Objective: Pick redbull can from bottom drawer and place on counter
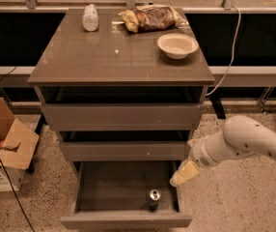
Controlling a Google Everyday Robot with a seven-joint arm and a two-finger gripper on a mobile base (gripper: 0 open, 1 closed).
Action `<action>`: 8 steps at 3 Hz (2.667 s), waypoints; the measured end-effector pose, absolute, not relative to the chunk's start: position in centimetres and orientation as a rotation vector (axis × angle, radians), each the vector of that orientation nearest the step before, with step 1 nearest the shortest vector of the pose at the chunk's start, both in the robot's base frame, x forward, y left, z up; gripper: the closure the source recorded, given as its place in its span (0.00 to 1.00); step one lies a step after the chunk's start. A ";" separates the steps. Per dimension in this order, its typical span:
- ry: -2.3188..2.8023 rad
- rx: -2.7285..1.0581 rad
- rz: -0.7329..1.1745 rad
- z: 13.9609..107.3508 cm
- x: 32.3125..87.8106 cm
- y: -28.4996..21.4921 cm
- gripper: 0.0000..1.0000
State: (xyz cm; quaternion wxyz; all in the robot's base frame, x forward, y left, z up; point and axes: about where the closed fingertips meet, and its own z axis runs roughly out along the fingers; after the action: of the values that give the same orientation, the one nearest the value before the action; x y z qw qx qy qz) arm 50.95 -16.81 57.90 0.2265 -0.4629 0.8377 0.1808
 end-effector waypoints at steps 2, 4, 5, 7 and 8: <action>2.306 -1.140 0.556 51.1 52.3 -15.4 0.00; 2.317 -1.142 0.553 49.2 52.3 -14.4 0.00; 2.337 -1.132 0.575 46.5 52.3 -13.3 0.00; 2.362 -1.045 0.724 39.2 53.0 -11.7 0.00; 2.368 -1.040 0.724 38.6 52.9 -11.6 0.00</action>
Offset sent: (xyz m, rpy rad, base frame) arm 0.0118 0.0109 -0.0713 0.0877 0.0009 -0.0907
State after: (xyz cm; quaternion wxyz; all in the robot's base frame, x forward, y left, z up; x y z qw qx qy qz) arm 52.95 -11.57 38.65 0.2260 -0.3773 0.8588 0.2627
